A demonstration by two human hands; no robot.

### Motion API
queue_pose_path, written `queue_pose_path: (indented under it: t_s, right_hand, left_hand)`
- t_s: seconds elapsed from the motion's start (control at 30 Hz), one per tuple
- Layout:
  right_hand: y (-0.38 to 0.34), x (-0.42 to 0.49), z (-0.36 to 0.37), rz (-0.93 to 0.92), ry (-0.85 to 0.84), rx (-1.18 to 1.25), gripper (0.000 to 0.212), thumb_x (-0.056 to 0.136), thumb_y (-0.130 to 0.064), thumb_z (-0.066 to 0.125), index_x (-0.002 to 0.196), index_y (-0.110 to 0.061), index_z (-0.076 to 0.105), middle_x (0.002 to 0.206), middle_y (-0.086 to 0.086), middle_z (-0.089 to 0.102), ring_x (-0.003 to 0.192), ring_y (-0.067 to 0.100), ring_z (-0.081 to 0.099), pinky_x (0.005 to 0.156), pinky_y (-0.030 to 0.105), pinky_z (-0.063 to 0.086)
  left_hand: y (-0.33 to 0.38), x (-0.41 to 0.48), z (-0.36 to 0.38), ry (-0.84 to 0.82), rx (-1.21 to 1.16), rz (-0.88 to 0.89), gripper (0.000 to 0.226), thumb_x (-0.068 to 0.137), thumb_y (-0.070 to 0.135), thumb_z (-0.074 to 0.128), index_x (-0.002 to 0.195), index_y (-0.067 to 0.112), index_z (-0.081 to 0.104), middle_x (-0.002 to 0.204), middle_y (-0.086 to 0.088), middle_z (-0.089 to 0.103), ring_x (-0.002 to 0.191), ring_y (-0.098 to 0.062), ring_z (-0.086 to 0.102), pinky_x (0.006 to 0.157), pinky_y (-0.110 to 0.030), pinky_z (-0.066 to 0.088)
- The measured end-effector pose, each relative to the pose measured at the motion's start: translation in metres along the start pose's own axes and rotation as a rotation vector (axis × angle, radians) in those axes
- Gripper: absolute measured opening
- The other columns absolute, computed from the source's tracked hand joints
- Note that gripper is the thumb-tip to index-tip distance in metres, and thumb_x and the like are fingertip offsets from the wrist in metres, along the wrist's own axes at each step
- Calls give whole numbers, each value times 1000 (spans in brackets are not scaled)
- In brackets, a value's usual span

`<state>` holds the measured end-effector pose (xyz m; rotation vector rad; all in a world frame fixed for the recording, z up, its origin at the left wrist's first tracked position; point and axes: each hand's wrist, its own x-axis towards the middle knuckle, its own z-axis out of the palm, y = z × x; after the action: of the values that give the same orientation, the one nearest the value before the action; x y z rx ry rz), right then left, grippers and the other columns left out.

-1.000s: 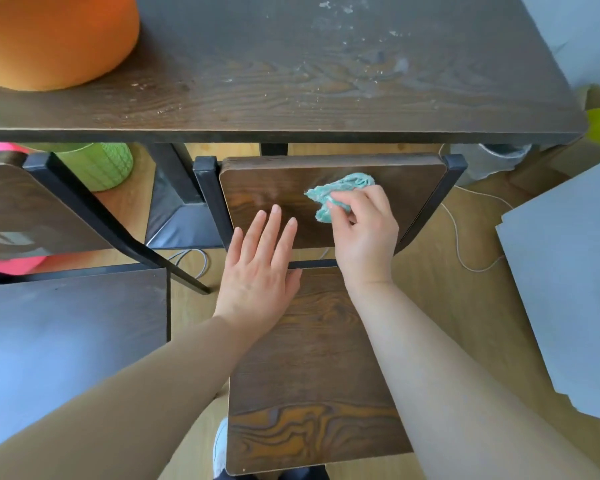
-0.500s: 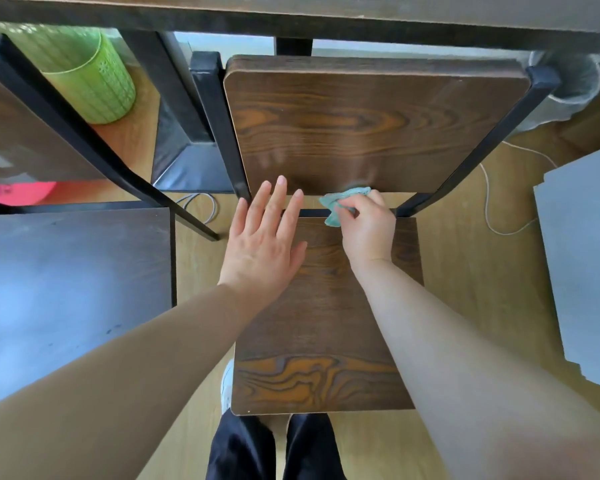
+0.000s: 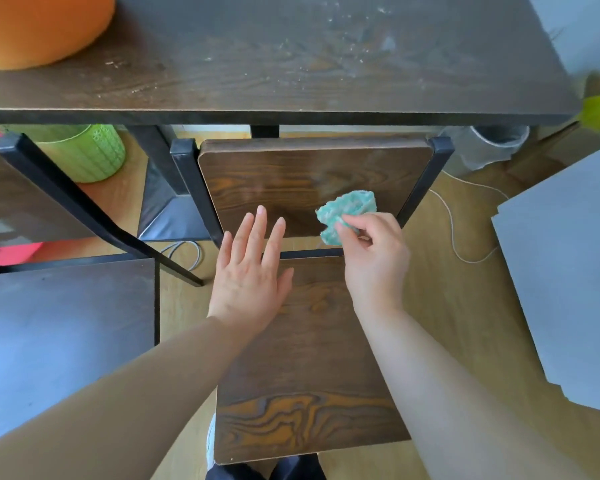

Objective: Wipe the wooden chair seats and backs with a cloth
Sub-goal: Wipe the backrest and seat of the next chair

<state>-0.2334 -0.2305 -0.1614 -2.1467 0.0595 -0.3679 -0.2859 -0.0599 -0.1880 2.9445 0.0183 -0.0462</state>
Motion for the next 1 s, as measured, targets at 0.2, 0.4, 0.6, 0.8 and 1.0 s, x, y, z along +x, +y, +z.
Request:
queue_pose_path:
  t_s: [0.2, 0.4, 0.6, 0.8, 1.0]
  right_hand:
    - [-22, 56, -15, -134, 120, 21, 14, 87, -15, 74, 98, -8, 72, 105, 2, 62, 98, 5, 61, 75, 6, 50]
    - [-10, 63, -1, -175, 136, 13, 14, 87, -16, 73, 97, -6, 72, 105, 7, 63, 101, 13, 64, 76, 12, 54]
    - [16, 50, 15, -159, 110, -8, 15, 88, -17, 72, 98, -6, 73, 106, 6, 62, 103, 12, 63, 75, 21, 59]
    - [53, 32, 34, -53, -4, -86, 12, 86, -15, 73, 95, -6, 74, 103, 7, 63, 93, 15, 65, 75, 10, 52]
    - [69, 23, 48, 46, -71, -115, 8, 86, -12, 73, 90, -6, 74, 100, 8, 62, 89, 20, 65, 68, -5, 35]
  left_hand:
    - [13, 10, -1, 6, 22, -20, 70, 100, 48, 36, 158, 23, 4, 166, -10, 1, 153, -27, -4, 123, -51, 10]
    - [22, 11, 6, 9, 33, -27, 71, 99, 45, 42, 158, 20, 12, 165, -13, 9, 153, -30, 4, 122, -52, 15]
    - [17, 12, 17, -23, 61, -41, 71, 98, 44, 46, 157, 19, 17, 165, -14, 13, 152, -32, 9, 121, -54, 19]
    - [11, 12, 27, -58, 110, -54, 73, 96, 44, 48, 157, 19, 18, 164, -15, 14, 151, -34, 12, 119, -57, 19]
    - [7, 11, 34, -105, 172, -93, 74, 99, 46, 37, 158, 21, 0, 165, -14, -3, 152, -34, -4, 122, -56, 8]
